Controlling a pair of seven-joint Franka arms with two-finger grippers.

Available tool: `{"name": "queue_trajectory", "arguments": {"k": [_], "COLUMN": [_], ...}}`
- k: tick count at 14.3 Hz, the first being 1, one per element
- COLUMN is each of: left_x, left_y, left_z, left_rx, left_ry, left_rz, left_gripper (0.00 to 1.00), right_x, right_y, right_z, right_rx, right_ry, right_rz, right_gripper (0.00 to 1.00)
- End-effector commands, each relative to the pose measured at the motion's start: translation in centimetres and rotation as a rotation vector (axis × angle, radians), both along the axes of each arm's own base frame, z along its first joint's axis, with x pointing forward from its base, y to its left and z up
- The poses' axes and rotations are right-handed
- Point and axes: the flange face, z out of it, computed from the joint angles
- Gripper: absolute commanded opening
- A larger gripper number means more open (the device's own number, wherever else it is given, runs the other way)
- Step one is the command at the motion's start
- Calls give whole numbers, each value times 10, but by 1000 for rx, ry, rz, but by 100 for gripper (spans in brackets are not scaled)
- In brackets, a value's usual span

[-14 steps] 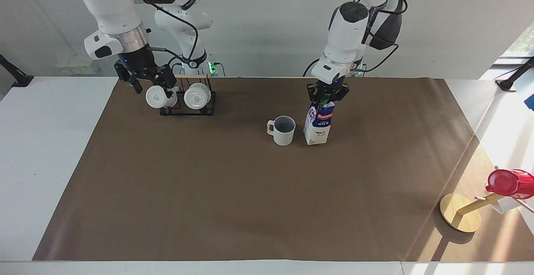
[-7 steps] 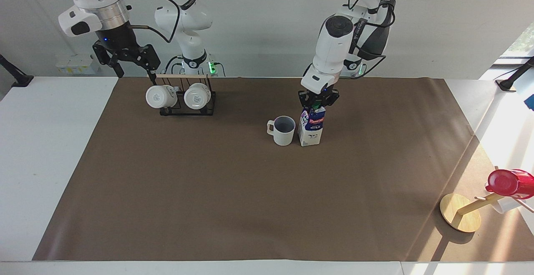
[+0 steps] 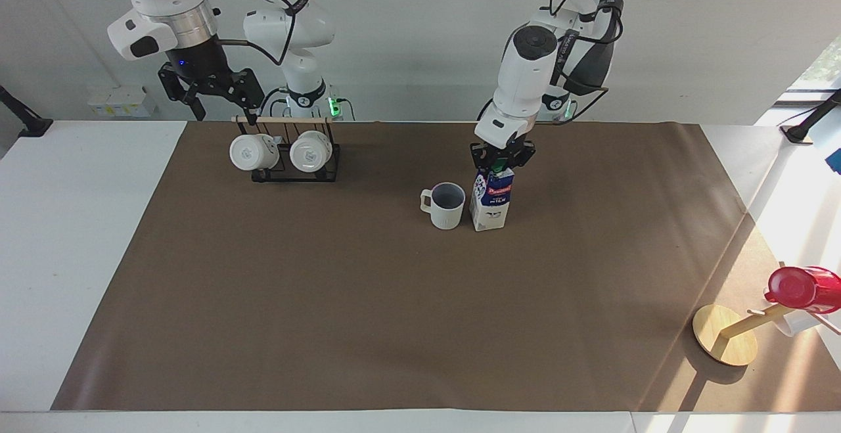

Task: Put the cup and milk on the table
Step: 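Place the carton beside the mug with the left gripper while the right gripper withdraws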

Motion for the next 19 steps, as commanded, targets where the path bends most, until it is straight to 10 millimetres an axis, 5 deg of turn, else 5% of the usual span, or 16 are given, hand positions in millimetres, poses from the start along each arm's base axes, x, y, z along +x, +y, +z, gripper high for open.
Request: {"name": "queue_trajectory", "arguments": {"k": [1, 4, 9, 14, 19], "left_x": [-3, 1, 5, 31, 43], "left_y": [-1, 2, 18, 102, 182], "left_z": [2, 21, 90, 167, 189], "left_rx": [1, -7, 4, 15, 21], "left_ry": [-2, -14, 6, 30, 75], "left_rz": [12, 14, 25, -38, -155], "left_gripper": [100, 100, 100, 100, 100], "right_x": [-4, -3, -3, 1, 3], "right_y": [-2, -5, 0, 1, 5], "right_z": [-2, -3, -1, 0, 1], "right_rx": [5, 6, 7, 8, 7], "right_ry": [17, 10, 2, -13, -32], "right_rz": [16, 15, 37, 31, 42], "right_gripper": [100, 100, 100, 100, 100]}}
